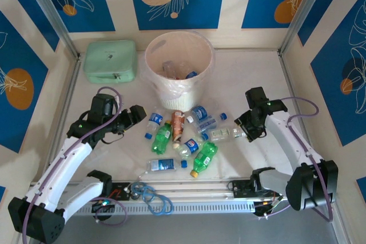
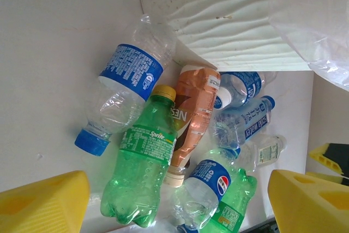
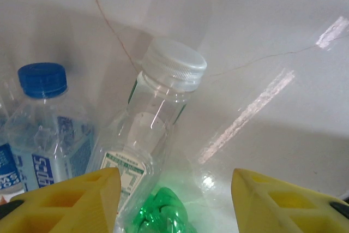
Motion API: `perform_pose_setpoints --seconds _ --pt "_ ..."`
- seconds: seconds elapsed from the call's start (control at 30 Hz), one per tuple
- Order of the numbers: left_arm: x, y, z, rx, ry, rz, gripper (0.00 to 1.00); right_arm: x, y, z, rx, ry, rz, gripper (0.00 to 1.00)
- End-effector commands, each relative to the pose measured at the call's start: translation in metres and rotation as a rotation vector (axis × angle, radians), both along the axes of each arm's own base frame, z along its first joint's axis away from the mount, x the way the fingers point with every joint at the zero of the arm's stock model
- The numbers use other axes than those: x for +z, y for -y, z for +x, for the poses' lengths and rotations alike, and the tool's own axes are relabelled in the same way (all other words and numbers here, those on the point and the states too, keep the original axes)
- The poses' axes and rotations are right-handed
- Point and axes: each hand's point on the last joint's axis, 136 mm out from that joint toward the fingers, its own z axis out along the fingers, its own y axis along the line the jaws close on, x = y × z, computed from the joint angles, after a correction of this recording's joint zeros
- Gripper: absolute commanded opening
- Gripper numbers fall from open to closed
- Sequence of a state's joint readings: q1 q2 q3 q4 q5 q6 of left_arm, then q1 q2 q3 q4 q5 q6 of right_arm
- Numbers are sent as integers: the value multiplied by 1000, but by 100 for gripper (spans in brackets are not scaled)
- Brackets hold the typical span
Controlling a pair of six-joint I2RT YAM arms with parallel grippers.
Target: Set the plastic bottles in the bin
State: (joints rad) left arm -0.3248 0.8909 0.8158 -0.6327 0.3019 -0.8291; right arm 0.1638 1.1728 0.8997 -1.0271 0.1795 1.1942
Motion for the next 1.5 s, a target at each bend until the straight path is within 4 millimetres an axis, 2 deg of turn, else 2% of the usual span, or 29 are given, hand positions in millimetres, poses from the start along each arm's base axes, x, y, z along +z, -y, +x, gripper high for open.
perform_pose_setpoints --seconds 0.0,0.9,1.17,1.47 --pt "1 2 -2 -15 6 -17 85 -10 -4 4 -13 -22 36 58" --pt "4 7 -1 -41 16 -33 85 -72 -7 26 -37 -126 74 57" --pt "9 8 2 -48 26 -29 84 -85 -8 27 -35 -149 77 48" --pt "12 9 5 -46 33 -31 84 -78 -2 32 -25 -118 59 32"
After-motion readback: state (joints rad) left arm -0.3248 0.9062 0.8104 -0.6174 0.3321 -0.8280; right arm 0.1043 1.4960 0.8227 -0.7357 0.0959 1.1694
